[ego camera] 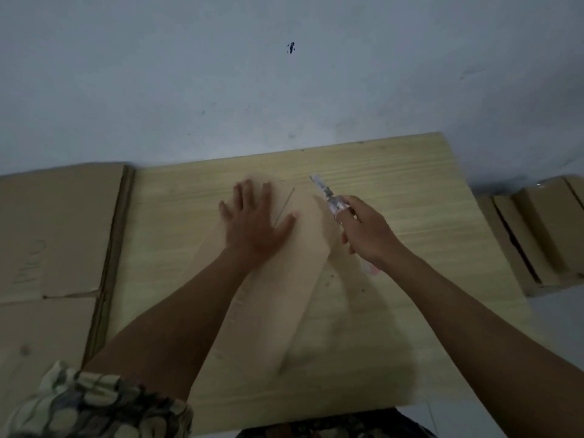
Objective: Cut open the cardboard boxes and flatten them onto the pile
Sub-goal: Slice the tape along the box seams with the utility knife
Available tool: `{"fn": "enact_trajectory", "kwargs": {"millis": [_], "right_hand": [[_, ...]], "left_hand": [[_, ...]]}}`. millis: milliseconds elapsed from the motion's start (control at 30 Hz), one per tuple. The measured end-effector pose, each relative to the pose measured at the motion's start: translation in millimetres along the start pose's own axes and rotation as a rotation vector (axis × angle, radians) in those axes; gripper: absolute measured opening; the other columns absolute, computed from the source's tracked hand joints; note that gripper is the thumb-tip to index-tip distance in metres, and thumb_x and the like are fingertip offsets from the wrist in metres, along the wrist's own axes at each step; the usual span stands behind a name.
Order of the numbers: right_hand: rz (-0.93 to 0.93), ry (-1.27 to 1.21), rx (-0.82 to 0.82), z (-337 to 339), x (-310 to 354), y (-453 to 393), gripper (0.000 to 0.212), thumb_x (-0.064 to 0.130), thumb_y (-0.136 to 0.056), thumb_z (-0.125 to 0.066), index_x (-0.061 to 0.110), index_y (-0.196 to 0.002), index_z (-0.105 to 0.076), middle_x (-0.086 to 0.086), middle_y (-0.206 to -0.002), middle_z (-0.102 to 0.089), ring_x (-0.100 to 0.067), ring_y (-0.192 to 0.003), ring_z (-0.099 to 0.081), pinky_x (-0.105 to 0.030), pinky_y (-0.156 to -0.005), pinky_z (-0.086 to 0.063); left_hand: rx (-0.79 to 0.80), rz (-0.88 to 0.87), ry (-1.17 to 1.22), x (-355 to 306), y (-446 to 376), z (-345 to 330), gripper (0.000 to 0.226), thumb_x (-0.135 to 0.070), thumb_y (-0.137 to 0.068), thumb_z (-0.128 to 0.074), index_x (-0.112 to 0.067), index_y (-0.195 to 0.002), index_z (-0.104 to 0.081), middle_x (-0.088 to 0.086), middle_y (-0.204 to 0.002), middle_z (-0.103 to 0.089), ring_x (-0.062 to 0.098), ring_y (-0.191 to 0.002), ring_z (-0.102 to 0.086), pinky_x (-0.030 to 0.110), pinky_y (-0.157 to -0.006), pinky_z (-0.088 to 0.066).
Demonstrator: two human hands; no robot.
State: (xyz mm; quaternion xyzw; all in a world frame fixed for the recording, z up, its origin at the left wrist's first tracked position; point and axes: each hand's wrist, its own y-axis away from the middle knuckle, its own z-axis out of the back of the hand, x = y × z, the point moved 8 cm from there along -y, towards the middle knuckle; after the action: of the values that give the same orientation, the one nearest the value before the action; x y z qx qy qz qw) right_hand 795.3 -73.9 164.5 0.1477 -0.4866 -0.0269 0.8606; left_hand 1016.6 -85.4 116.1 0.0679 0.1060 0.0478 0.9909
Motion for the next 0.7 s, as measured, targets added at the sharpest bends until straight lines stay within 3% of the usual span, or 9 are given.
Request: {"fn": "enact_trajectory", "kwargs": {"millis": [133, 233, 300, 367, 467, 567, 700], "right_hand": [[0.053, -0.015, 0.071, 23.2, -15.6, -8.4, 0.024, 0.024, -0.099, -0.053, 0.038, -0.116, -0.065, 0.008, -0.092, -0.067, -0.014, -0.074, -0.067, -0.039, -0.067, -0.057], [0.044, -0.073, 0.145, 37.6, -31.0, -12.0, 0.024, 0.019, -0.1, -0.054, 0.034, -0.115, -0.065, -0.001, -0.099, -0.07, -0.012, -0.066, -0.065, -0.028, -0.055, -0.054], [0.023, -0.052, 0.239, 41.9, -42.6, -11.1, 0.028, 0.018, -0.101, -0.054, 0.033, -0.124, -0.061, 0.0, -0.101, -0.071, -0.012, -0.065, -0.064, -0.029, -0.055, -0.052], [-0.012, -0.046, 0.304, 44.0, -55.2, -10.3, 0.037, 0.017, -0.102, -0.053, 0.034, -0.135, -0.056, 0.002, -0.1, -0.072, -0.012, -0.064, -0.062, -0.031, -0.053, -0.05], [-0.025, -0.066, 0.343, 46.9, -66.5, -9.2, 0.043, 0.014, -0.101, -0.053, 0.031, -0.14, -0.055, 0.001, -0.094, -0.073, -0.011, -0.059, -0.058, -0.03, -0.049, -0.045], [-0.029, -0.055, 0.399, 45.9, -72.9, -8.7, 0.047, 0.013, -0.098, -0.055, 0.029, -0.142, -0.057, 0.002, -0.089, -0.074, -0.012, -0.058, -0.056, -0.029, -0.048, -0.041], [-0.024, -0.032, 0.428, 44.0, -76.1, -9.1, 0.046, 0.012, -0.098, -0.054, 0.028, -0.141, -0.058, 0.003, -0.085, -0.074, -0.01, -0.055, -0.054, -0.023, -0.044, -0.039]], "left_hand": [[0.012, -0.29, -0.015, -30.3, 17.2, -1.7, 0.099, -0.089, -0.08, -0.021, -0.034, -0.162, -0.014, 0.003, -0.171, 0.0, 0.024, -0.157, 0.003, 0.06, -0.123, -0.004], [-0.036, -0.405, 0.039, -40.8, 32.2, 0.1, 0.091, -0.085, -0.082, -0.036, -0.033, -0.157, -0.033, 0.001, -0.168, -0.02, 0.021, -0.156, -0.013, 0.058, -0.123, -0.013], [-0.104, -0.337, 0.09, -49.6, 34.3, 4.5, 0.081, -0.079, -0.083, -0.04, -0.027, -0.144, -0.051, 0.003, -0.159, -0.037, 0.025, -0.149, -0.031, 0.057, -0.12, -0.021], [-0.167, -0.125, 0.108, -62.0, 30.1, 8.0, 0.07, -0.071, -0.086, -0.042, -0.019, -0.132, -0.054, 0.007, -0.148, -0.044, 0.031, -0.138, -0.043, 0.057, -0.116, -0.026], [-0.16, 0.279, 0.143, -72.6, 30.7, -3.7, 0.067, -0.064, -0.096, -0.04, -0.015, -0.142, -0.039, 0.013, -0.156, -0.03, 0.033, -0.146, -0.028, 0.061, -0.12, -0.012], [-0.152, 0.311, 0.129, -80.9, 35.9, -15.8, 0.065, -0.058, -0.1, -0.033, -0.017, -0.15, -0.027, 0.013, -0.164, -0.017, 0.03, -0.154, -0.01, 0.064, -0.121, -0.002], [-0.177, 0.233, 0.123, -75.1, 38.7, -12.9, 0.061, -0.051, -0.103, -0.03, -0.018, -0.154, -0.027, 0.011, -0.166, -0.017, 0.026, -0.155, -0.009, 0.058, -0.123, -0.001]]}}
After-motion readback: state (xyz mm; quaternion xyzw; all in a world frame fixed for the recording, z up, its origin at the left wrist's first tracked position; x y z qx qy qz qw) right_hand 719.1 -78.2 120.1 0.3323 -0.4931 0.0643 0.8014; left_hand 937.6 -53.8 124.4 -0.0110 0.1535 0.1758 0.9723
